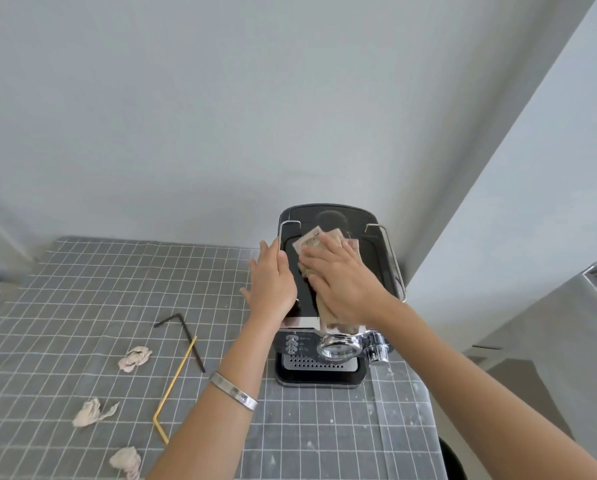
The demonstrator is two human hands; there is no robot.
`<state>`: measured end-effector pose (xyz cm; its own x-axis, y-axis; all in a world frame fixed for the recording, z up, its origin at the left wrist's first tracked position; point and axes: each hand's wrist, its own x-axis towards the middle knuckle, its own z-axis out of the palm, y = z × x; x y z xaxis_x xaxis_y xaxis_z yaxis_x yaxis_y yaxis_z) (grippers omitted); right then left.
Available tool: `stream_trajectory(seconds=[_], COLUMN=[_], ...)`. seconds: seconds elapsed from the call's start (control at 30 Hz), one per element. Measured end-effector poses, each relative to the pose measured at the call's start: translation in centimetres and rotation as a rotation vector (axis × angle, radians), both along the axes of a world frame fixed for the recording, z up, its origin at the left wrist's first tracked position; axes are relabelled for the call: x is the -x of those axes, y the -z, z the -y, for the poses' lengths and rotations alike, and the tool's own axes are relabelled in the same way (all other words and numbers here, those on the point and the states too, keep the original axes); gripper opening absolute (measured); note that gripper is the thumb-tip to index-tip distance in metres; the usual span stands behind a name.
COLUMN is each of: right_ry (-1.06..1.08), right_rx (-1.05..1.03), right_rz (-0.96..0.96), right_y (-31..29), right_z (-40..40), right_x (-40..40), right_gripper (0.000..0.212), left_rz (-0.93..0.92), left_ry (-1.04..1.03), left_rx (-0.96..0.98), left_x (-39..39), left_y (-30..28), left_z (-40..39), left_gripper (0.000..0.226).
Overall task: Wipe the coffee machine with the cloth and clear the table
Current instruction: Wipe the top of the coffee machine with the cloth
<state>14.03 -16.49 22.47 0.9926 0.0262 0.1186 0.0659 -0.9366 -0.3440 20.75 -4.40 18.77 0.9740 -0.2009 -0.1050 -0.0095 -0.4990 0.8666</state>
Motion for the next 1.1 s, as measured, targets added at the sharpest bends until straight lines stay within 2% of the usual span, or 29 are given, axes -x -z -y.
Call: stream_trajectory(seconds=[0.17, 0.33, 0.4, 0.57, 0.7, 0.83, 0.9, 1.0, 1.1], right_ry=[-0.005, 0.188, 0.210, 0.087, 0.175, 0.353, 0.398, 0.435, 0.400], right_rx=[-0.092, -0.004, 0.003, -0.107, -0.019, -0.088, -0.060, -0.045, 0.048], right_rz=[0.065, -0.045, -0.048, 0.122, -0.030, -0.103, -0.072, -0.030, -0.016], right_y=[0.3, 0.2, 0.5, 1.7, 2.2, 1.2, 1.1, 0.9, 1.1], right_z=[-0.4, 1.0, 0.8, -1.1, 0.8, 2.5, 1.0, -2.5, -3.1], right_x=[3.3, -4.7, -5.4, 2.3, -0.7, -4.4, -2.5, 2.5, 4.0], right_gripper=[0.042, 0.040, 0.040, 0.044, 0.064, 0.064, 0.066, 0.068, 0.067], left_rz=[-0.010, -0.020, -0.007, -0.005, 0.014, 0.036, 0.057, 0.051, 0.071], left_ry=[0.003, 0.001, -0.004, -0.031, -0.011, -0.021, -0.036, -0.043, -0.019], left_rx=[-0.008, -0.010, -0.031, -0.057, 0.030, 0.058, 0.066, 0.053, 0.063], left_x=[-0.3, -0.3, -0.2, 0.1, -0.4, -0.8, -0.9, -0.7, -0.5], left_y=[0.5, 0.3, -0.1, 0.1, 0.9, 1.5, 1.9, 1.6, 1.7], left_z=[-0.1, -0.2, -0.3, -0.1, 0.0, 0.2, 0.1, 0.0, 0.0], left_gripper=[0.044, 0.045, 0.045, 0.045, 0.046, 0.061, 0.064, 0.048, 0.048])
